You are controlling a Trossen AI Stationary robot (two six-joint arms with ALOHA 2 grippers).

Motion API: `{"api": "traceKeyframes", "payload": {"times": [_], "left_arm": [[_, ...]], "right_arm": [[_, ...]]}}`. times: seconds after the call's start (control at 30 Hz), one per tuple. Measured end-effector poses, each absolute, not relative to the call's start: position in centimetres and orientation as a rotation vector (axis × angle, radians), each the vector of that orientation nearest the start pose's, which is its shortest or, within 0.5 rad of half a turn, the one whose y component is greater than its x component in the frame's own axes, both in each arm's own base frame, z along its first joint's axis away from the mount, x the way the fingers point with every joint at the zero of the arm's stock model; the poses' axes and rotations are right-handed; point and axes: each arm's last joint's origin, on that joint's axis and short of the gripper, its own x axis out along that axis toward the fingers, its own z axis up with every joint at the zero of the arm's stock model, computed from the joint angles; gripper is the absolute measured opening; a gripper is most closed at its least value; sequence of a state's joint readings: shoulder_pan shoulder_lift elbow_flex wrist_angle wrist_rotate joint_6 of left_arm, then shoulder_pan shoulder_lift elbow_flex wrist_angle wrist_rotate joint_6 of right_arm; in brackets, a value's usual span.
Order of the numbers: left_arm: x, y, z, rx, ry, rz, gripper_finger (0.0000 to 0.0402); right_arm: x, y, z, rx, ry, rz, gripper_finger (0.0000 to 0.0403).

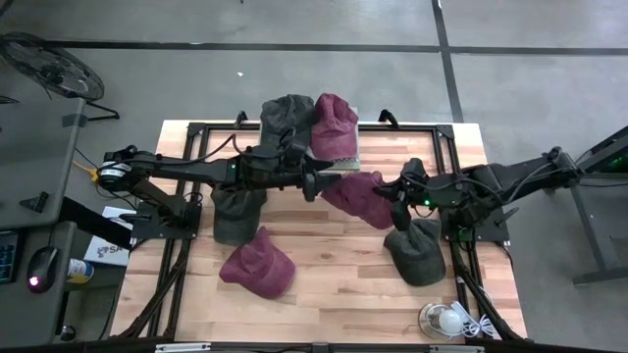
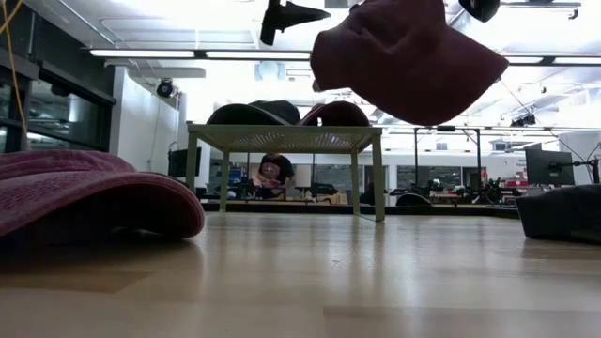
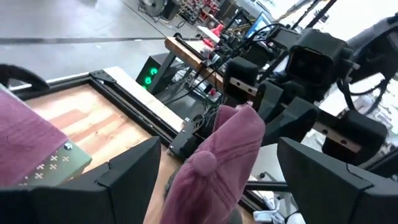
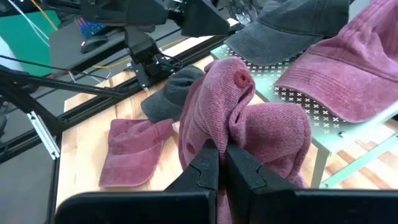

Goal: Pick & Place hat
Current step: Stack the right maroon cap on top of the maroon cap on the shelf

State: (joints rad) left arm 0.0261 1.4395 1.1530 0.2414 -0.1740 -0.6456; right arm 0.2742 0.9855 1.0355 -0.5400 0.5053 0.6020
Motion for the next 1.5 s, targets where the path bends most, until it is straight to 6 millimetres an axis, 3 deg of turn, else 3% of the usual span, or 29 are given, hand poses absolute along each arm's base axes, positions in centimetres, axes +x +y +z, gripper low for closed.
{"api": "traceKeyframes", "payload": {"times": [0.33, 0.6, 1.03, 1.2, 1.5], "left_arm": [[33.4, 1.1, 35.6, -0.459, -0.051, 0.104, 0.0317], [33.3, 1.4, 35.8, -0.492, -0.075, 0.200, 0.0317], [33.0, 2.0, 39.6, -0.430, -0.209, 0.402, 0.0317], [33.3, 2.0, 39.4, -0.410, -0.196, 0.409, 0.0317], [35.0, 1.8, 38.1, -0.364, -0.208, 0.423, 0.0317]], "right_arm": [[19.8, 3.3, 35.2, 0.415, 0.400, -0.276, 0.0000], [19.9, 2.2, 35.6, 0.417, 0.342, -0.359, 0.0000], [19.9, 0.8, 37.8, 0.232, 0.112, -0.570, 0.0000], [19.9, 0.6, 39.0, 0.103, 0.029, -0.652, 0.0000], [19.9, 0.6, 40.1, -0.073, -0.002, -0.630, 0.0000]]}}
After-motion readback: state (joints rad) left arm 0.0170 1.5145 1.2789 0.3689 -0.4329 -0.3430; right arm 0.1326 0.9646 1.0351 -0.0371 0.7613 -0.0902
